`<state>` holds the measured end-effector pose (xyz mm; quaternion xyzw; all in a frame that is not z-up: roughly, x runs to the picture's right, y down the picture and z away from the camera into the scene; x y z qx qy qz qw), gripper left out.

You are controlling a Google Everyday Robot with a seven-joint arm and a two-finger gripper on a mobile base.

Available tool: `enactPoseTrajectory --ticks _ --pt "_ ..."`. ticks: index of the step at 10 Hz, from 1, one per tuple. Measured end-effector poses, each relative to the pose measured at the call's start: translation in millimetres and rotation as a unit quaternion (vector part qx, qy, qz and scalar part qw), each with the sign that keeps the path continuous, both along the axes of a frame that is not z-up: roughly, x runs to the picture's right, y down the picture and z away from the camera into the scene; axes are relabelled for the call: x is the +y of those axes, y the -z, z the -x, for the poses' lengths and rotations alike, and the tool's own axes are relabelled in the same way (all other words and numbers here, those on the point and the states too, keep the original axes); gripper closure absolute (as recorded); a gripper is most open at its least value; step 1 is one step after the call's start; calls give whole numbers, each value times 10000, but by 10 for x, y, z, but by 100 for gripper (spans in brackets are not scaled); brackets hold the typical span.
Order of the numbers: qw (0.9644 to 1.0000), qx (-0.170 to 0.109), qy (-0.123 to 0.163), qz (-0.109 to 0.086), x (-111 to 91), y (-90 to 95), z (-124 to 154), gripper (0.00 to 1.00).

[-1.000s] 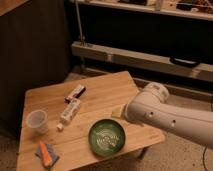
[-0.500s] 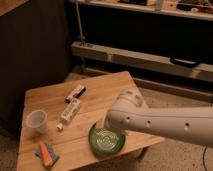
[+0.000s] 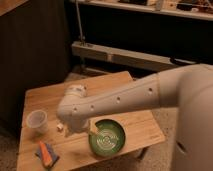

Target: Move the arm in a circular motion

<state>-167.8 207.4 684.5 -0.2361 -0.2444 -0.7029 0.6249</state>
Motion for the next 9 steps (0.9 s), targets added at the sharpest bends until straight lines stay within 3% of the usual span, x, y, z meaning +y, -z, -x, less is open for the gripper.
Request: enactPoseTrajectory --ticks 2,5,8,9 --pt "9995 8 277 -154 -126 -82 349 20" --pt "9977 74 182 -655 -490 -180 523 20" --pt "9938 188 -170 -1083 -1004 -356 217 20" --pt "9915 247 -317 -1238 -1225 -418 -50 20"
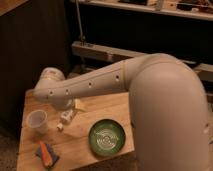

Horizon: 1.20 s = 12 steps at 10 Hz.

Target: Move the arm in a circular motion

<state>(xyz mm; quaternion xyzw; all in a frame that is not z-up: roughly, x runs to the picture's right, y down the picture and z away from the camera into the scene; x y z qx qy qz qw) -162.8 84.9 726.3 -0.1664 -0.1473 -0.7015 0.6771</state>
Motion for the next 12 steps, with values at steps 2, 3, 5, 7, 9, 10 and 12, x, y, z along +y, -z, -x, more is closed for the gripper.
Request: enactPoseTrajectory --ticks 2,3,5,7,9,10,12 --pt "9994 23 -249 -226 -295 -66 -508 20" --pt "9987 41 -380 -334 -439 -101 -799 20" --pt "9958 106 -705 -568 -750 -156 -1473 20" --pt "9911 290 -1076 -729 -894 -114 -2143 20" --pt "9864 454 -1379 -771 -849 -22 -2588 20" --pt "9829 596 -1583 -726 -735 46 -2880 20" --pt "9789 741 -1810 -586 -446 178 -3219 20"
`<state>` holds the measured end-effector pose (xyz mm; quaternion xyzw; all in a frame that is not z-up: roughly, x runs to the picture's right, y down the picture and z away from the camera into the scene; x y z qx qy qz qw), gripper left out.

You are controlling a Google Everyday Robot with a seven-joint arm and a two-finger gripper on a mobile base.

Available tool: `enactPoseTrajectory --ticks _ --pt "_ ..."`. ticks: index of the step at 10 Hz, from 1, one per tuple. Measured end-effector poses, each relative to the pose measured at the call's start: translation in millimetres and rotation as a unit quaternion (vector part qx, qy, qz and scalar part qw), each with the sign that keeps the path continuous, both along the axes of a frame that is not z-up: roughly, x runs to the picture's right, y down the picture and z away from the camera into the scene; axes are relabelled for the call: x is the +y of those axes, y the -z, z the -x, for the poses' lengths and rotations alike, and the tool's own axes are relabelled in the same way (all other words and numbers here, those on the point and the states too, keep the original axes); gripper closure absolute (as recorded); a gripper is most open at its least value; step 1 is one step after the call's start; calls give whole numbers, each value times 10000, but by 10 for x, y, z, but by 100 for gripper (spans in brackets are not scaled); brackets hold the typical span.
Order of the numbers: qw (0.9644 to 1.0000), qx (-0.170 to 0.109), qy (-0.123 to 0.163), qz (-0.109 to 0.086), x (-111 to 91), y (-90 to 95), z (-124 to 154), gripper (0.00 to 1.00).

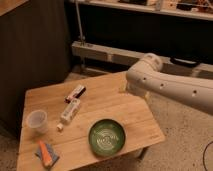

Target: Move the arm in a circular motion

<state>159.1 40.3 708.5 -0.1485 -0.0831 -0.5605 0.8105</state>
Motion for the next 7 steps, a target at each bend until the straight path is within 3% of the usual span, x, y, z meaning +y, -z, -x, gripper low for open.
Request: enactPoseTrajectory --ticks 1,3,5,7 --pt "9999 17 -41 101 213 101 -132 20" --pt "9997 -47 -12 255 525 217 -133 20" --pt "9984 -252 134 485 902 298 87 20" --pt "9962 -482 274 666 1112 293 422 20"
